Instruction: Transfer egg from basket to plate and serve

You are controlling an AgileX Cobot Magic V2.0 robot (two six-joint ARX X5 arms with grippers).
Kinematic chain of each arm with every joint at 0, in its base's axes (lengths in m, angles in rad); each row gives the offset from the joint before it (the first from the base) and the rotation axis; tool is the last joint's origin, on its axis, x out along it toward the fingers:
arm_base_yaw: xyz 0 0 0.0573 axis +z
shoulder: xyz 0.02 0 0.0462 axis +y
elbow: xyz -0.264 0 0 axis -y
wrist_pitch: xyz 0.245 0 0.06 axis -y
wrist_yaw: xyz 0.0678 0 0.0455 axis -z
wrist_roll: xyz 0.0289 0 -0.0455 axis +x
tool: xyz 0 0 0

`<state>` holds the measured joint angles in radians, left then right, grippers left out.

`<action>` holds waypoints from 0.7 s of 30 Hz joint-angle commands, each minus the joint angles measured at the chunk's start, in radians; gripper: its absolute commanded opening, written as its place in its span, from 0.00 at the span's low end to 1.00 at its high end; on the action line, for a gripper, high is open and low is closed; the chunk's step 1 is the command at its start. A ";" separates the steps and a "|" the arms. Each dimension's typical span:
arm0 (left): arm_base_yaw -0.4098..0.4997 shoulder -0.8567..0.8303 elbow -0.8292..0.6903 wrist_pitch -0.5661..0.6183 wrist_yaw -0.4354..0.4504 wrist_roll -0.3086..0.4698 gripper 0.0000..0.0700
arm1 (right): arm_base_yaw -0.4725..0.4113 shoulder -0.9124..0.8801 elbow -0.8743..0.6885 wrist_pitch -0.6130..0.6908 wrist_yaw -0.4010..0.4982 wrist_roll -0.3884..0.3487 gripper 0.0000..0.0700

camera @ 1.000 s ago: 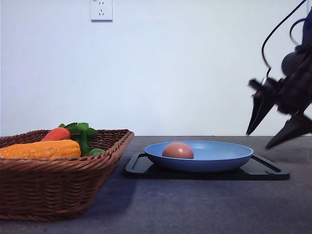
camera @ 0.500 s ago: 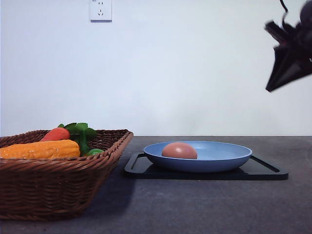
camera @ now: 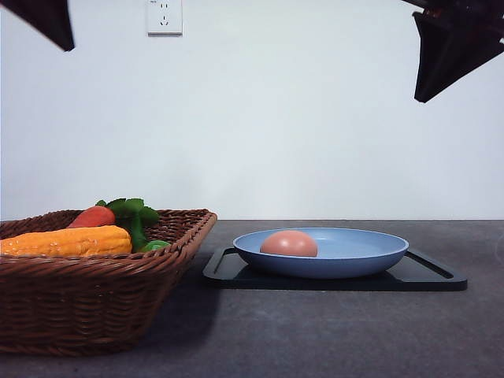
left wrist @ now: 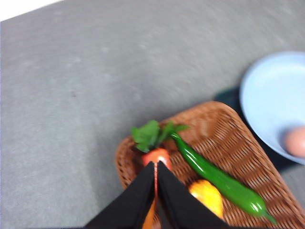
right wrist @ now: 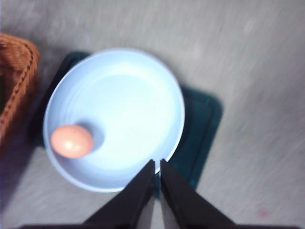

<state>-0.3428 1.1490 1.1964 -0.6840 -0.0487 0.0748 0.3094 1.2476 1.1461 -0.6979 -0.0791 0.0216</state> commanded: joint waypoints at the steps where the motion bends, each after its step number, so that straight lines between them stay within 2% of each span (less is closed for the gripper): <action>1: -0.005 -0.047 -0.064 0.080 0.013 -0.024 0.00 | 0.033 -0.040 -0.070 0.063 0.061 -0.006 0.00; 8: -0.005 -0.314 -0.421 0.311 0.013 -0.138 0.00 | 0.132 -0.279 -0.426 0.371 0.224 0.048 0.00; 13: -0.005 -0.529 -0.618 0.362 0.012 -0.191 0.00 | 0.169 -0.422 -0.635 0.587 0.238 0.084 0.00; 16: -0.005 -0.644 -0.679 0.370 0.011 -0.209 0.00 | 0.174 -0.477 -0.703 0.650 0.237 0.108 0.00; 21: -0.005 -0.725 -0.685 0.349 0.011 -0.223 0.00 | 0.173 -0.493 -0.714 0.659 0.238 0.109 0.00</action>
<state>-0.3447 0.4163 0.5014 -0.3408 -0.0414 -0.1341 0.4770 0.7506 0.4271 -0.0501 0.1574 0.1126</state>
